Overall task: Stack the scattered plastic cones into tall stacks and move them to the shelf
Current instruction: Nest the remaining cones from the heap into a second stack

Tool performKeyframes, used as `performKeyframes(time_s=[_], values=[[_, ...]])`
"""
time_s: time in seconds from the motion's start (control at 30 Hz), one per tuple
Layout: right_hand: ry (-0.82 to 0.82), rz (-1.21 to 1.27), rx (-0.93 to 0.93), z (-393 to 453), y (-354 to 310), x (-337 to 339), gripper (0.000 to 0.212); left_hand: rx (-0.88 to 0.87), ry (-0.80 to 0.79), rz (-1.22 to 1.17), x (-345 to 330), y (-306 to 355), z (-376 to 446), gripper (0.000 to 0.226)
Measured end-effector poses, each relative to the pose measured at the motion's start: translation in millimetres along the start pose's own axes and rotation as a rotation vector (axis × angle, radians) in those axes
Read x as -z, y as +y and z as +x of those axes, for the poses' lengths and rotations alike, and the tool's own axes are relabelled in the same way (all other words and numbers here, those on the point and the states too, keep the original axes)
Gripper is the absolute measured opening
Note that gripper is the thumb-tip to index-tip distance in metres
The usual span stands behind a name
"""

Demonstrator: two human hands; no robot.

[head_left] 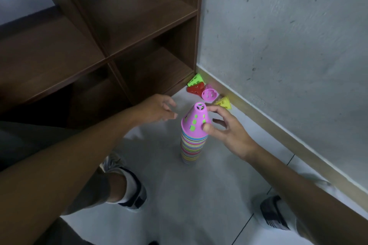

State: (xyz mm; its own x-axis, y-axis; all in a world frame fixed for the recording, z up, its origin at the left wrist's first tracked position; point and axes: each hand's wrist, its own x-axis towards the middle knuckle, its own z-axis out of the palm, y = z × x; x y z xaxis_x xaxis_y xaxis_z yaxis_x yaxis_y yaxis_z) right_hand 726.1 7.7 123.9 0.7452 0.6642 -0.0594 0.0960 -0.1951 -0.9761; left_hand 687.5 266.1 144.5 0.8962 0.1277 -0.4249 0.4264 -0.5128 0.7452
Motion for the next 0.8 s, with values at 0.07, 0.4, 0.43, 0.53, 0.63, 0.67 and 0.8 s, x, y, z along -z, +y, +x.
performKeyframes(time_s=[0.07, 0.4, 0.43, 0.53, 0.63, 0.67, 0.8], values=[[0.058, 0.046, 0.002, 2.1, 3.6, 9.4, 0.049, -0.001, -0.016, 0.038, 3.9, 3.1, 9.9, 0.043], [0.292, -0.025, -0.158, 57.7, 56.6, 46.1, 0.031, -0.037, 0.024, 0.088, -0.4, -1.0, 71.5, 0.041], [0.306, -0.034, -0.179, 66.7, 63.1, 49.1, 0.024, -0.031, 0.024, 0.057, -3.9, -3.2, 77.6, 0.041], [0.359, -0.110, -0.263, 91.9, 87.1, 58.0, 0.008, -0.013, 0.049, 0.012, -14.3, -14.9, 96.9, 0.040], [0.408, -0.198, -0.335, 110.5, 113.5, 66.1, 0.014, -0.019, 0.085, 0.065, -22.5, -24.9, 115.0, 0.042], [0.420, -0.246, -0.349, 114.9, 120.5, 67.7, 0.020, -0.022, 0.095, 0.078, -24.8, -26.7, 120.6, 0.043], [0.462, -0.349, -0.376, 126.6, 146.0, 71.0, 0.035, -0.039, 0.166, 0.139, -32.4, -22.8, 146.7, 0.052]])
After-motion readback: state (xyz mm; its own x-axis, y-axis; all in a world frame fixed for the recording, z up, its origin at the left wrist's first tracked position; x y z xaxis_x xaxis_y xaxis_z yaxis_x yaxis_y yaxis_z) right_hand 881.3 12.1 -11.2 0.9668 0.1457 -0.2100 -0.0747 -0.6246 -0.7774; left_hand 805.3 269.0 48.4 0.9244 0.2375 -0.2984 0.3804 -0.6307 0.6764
